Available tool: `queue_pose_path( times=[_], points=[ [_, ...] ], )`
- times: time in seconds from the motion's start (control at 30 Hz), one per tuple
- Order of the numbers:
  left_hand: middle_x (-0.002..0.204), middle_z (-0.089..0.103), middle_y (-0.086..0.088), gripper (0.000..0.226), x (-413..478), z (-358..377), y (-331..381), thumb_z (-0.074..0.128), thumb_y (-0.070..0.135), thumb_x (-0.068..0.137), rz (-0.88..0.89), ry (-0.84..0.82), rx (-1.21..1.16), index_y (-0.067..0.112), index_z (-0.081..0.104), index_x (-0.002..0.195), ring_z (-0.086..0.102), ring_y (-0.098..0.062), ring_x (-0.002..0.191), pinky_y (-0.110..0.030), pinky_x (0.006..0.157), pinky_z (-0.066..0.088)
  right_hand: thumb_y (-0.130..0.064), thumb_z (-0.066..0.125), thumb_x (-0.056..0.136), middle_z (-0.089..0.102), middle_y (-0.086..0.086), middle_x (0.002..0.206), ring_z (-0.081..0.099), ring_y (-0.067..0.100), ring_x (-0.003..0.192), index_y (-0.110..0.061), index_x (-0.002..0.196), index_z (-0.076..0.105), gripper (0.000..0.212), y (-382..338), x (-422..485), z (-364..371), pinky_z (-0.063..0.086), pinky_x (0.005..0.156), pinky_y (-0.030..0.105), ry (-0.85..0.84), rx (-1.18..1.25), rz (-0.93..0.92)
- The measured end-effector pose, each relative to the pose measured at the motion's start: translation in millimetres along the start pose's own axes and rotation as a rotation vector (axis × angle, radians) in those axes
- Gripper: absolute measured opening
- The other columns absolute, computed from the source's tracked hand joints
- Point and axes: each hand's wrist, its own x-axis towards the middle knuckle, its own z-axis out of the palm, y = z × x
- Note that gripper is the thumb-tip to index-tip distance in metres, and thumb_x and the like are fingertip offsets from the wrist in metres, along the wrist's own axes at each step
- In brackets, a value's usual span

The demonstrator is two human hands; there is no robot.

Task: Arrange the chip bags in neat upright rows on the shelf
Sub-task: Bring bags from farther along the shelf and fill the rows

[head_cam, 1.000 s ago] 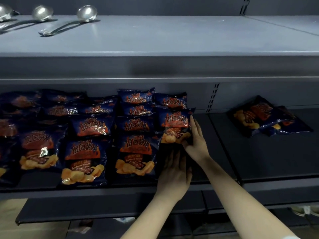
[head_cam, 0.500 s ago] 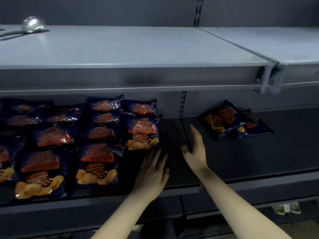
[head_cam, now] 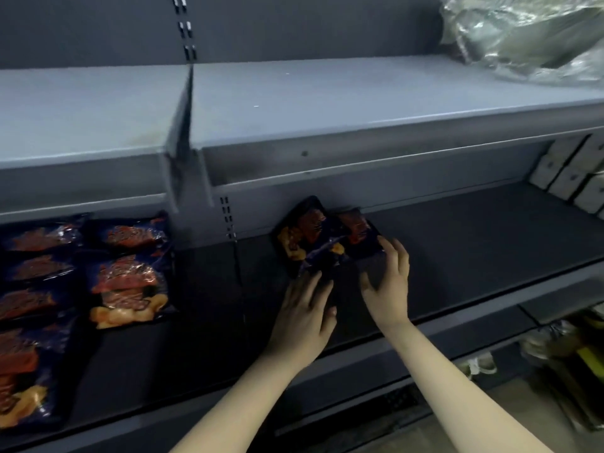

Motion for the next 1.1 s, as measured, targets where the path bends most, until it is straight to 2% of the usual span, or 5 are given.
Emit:
queue_pose_path(
  times=[0.3,0.4,0.5,0.73,1.1],
  points=[
    [0.158,0.005,0.000,0.052,24.8,41.9,43.9,0.027,0.039,0.099,-0.058,-0.031,0.038,0.023,0.019,0.148,-0.001,-0.016,0.144,-0.028,0.114,-0.011,-0.019,0.063,0.088,0.008,0.007,0.155,0.043,0.032,0.126,-0.027,0.144,0.029,0.066,45.7,42.9,-24.7,0.043,0.102,0.036,-0.180,0.055,0.168],
    [0.158,0.008,-0.002,0.052,23.9,44.7,45.5,0.027,0.038,0.100,-0.136,-0.028,0.055,0.021,0.019,0.148,0.001,-0.017,0.144,-0.028,0.113,-0.013,-0.018,0.060,0.090,0.036,0.011,0.146,0.039,0.023,0.130,-0.017,0.138,0.044,0.051,54.5,54.3,-20.2,0.028,0.095,0.014,-0.173,0.003,0.143],
    [0.157,0.009,-0.001,0.052,17.2,44.1,43.8,0.027,0.038,0.100,-0.213,-0.036,0.063,0.021,0.020,0.148,0.002,-0.018,0.144,-0.029,0.114,-0.011,-0.007,0.060,0.088,0.065,0.010,0.116,0.059,0.026,0.109,-0.008,0.120,0.060,0.032,60.7,57.0,-16.7,0.029,0.081,0.006,-0.093,-0.032,0.148],
    [0.156,0.017,-0.001,0.048,18.7,42.2,52.8,0.031,0.034,0.100,-0.253,0.024,0.053,0.020,0.027,0.146,0.009,-0.017,0.143,-0.030,0.116,-0.005,0.010,0.050,0.085,0.067,0.009,0.098,0.058,0.010,0.082,-0.012,0.109,0.065,0.036,61.0,56.3,-38.6,0.039,0.070,0.004,0.048,0.173,0.186],
    [0.145,0.039,0.008,0.045,51.1,5.0,69.1,0.049,0.036,0.094,-0.396,0.371,-0.645,0.030,0.040,0.137,0.035,-0.003,0.131,-0.022,0.106,0.031,0.005,0.043,0.092,0.061,-0.004,0.097,0.060,0.011,0.091,-0.011,0.104,0.057,0.024,25.6,85.9,-100.6,0.048,0.079,0.026,0.226,0.483,-0.062]
  ],
)
